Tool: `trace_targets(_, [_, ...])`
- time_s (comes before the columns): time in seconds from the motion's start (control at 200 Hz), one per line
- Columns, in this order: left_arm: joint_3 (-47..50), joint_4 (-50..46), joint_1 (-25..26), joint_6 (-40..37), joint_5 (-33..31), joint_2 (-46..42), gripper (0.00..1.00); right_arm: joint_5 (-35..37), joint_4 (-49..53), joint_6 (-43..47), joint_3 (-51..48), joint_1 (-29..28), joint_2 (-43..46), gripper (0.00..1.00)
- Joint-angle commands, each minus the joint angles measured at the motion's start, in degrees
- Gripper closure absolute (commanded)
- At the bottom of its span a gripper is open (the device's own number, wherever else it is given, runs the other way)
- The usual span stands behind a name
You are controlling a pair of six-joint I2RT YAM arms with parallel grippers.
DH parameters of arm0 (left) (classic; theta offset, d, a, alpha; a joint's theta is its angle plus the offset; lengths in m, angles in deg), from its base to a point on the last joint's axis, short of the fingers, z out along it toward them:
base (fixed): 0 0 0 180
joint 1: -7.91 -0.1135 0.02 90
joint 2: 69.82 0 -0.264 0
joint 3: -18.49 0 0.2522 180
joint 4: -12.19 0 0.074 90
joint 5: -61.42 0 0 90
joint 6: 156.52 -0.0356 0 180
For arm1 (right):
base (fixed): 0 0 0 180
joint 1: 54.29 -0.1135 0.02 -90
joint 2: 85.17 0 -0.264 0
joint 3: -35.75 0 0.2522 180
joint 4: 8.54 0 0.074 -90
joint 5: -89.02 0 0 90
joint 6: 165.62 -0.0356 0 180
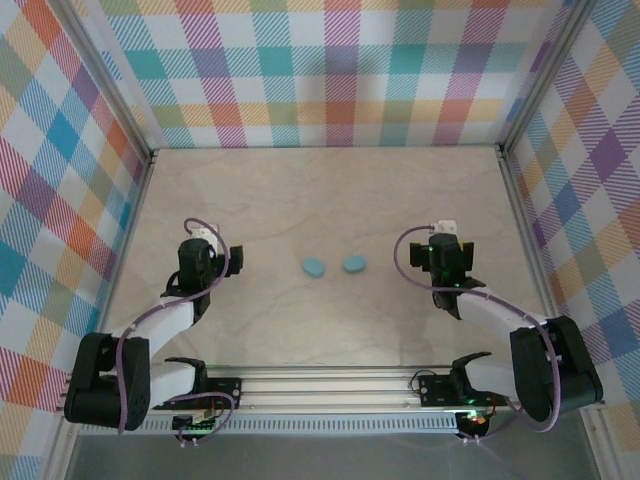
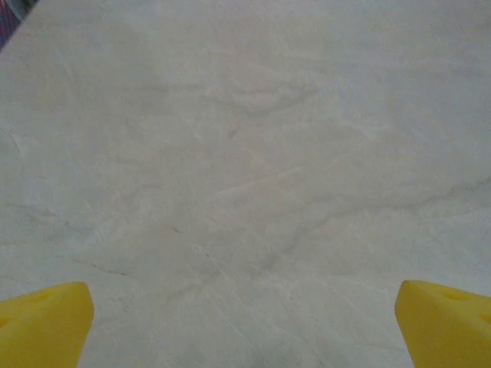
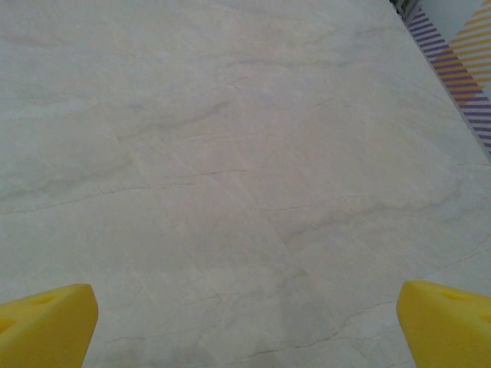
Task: Insert wireless bluetooth earbuds into charging case
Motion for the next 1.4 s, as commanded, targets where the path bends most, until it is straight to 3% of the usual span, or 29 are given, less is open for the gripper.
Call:
trace_targets(0.0, [1.2,6.6,-1.0,-1.0,2.7,1.2,0.0,-3.0,-15.4,-0.9,-3.9,2.1,-0.1,0.0])
trace_targets(0.125, [2.6,12.9,-1.3,-1.4,3.9,2.7,0.0,-3.9,-22.0,-0.9,-5.1,4.4,-2.1,0.0])
trace_targets(0.27, [2.2,18.7,-1.7,-1.5,5.4,6.8,0.0,-10.0,-26.5,0.7,-4.5,7.8,-5.6,0.0])
trace_targets(0.48, [-4.0,12.1,-1.9,-1.9,10.0,11.5,0.0,-14.4,-39.6,2.0,-6.0,10.4,-14.5,0.0])
trace_targets(0.545, [-3.1,16.2,-1.9,-0.3,10.8,12.5,0.0,-17.9,-35.4,2.8,-4.2,10.7,-14.5,0.0])
trace_targets(0.655, [-3.2,20.1,-1.9,-0.2,11.6,16.8,0.0,-17.9,-40.7,2.4,-4.1,11.3,-19.2,0.0])
trace_targets(0.71, [-3.3,21.8,-2.0,0.1,11.0,18.9,0.0,-18.7,-32.7,1.9,-1.7,11.6,-17.8,0.0])
trace_targets(0.83, [-1.7,27.3,-2.0,1.0,8.6,21.5,0.0,-19.3,-31.7,-0.1,-0.6,13.4,-18.3,0.0])
trace_targets(1.395, [-2.7,25.2,-2.3,1.9,7.6,21.5,0.0,-19.7,-31.4,-0.2,-0.6,13.7,-18.0,0.0])
